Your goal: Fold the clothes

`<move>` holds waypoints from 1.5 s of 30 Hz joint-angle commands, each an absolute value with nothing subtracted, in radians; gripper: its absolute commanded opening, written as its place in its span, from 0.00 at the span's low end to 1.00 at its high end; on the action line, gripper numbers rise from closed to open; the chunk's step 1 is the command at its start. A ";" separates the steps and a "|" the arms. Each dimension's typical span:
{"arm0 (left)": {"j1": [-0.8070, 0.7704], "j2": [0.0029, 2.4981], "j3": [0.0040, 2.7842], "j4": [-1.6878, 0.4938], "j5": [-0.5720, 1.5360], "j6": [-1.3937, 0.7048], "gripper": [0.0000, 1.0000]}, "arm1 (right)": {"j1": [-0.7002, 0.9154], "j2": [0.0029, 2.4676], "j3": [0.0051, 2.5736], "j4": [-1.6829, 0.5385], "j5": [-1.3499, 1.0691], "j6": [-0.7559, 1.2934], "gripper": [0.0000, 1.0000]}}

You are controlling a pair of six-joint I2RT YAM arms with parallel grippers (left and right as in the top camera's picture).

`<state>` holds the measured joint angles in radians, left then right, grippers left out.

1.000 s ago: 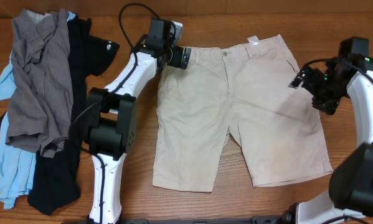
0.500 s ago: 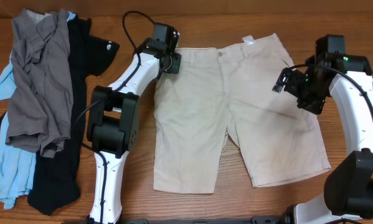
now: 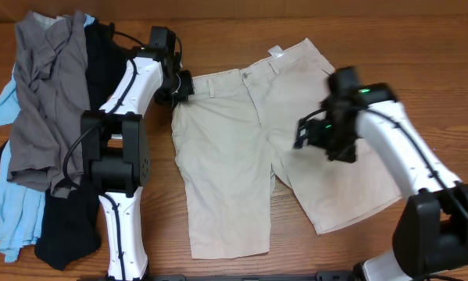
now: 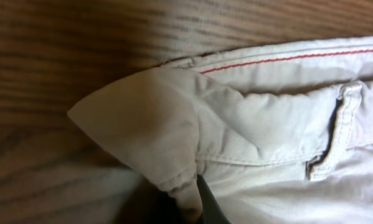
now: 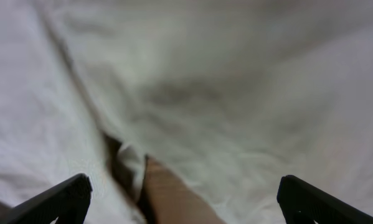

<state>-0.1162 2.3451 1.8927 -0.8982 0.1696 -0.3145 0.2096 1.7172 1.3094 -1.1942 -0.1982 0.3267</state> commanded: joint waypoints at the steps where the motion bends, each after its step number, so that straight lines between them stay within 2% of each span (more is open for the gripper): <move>1: -0.117 2.289 1.876 -0.926 0.181 -0.291 0.04 | 0.368 1.675 1.266 -1.171 -0.153 0.414 1.00; 8: -0.119 2.193 1.876 -0.985 0.176 -0.133 0.06 | 0.465 1.676 1.120 -0.969 -0.129 0.472 1.00; 9: -0.119 2.172 1.876 -0.999 0.157 -0.127 0.14 | 0.465 1.678 1.108 -0.942 -0.119 0.472 1.00; 10: -0.117 2.144 1.876 -1.024 0.127 -0.126 0.42 | 0.465 1.679 1.098 -0.910 -0.102 0.472 1.00; 13: -0.117 2.100 1.876 -1.075 0.074 -0.126 0.76 | 0.465 1.686 1.087 -0.861 -0.074 0.471 1.00; 14: -0.117 2.073 1.876 -1.108 0.031 -0.126 0.96 | 0.465 1.701 1.081 -0.837 -0.046 0.471 0.99; 15: -0.117 2.065 1.876 -1.116 0.019 -0.126 1.00 | 0.465 1.711 1.079 -0.828 -0.041 0.468 0.99; 26: -0.117 1.927 1.876 -1.113 -0.004 -0.121 1.00 | 0.405 1.830 1.052 -0.725 0.015 0.469 0.97; 33: -0.119 1.931 1.876 -1.094 -0.004 -0.039 1.00 | 0.203 1.837 1.052 -0.653 0.059 0.371 0.94; 34: -0.119 1.935 1.876 -1.083 -0.003 -0.021 1.00 | 0.106 1.860 1.052 -0.567 0.057 0.309 0.94; 39: -0.119 1.950 1.873 -1.073 0.007 -0.003 1.00 | -0.011 1.901 1.055 -0.376 0.021 0.153 0.93; 41: -0.120 1.966 1.872 -1.064 0.061 0.038 1.00 | -0.049 1.901 1.079 -0.346 0.002 0.113 0.96; 42: -0.121 1.975 1.872 -1.059 0.089 0.058 1.00 | -0.066 1.900 1.110 -0.373 -0.010 0.115 1.00; 45: -0.138 2.020 1.872 -1.044 0.106 0.099 1.00 | -0.094 1.882 1.287 -0.583 -0.118 0.125 1.00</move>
<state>-0.1181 1.9598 1.8771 -1.0557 0.0563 0.0231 -0.0715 1.8874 1.1275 -0.4629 -0.0307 0.1535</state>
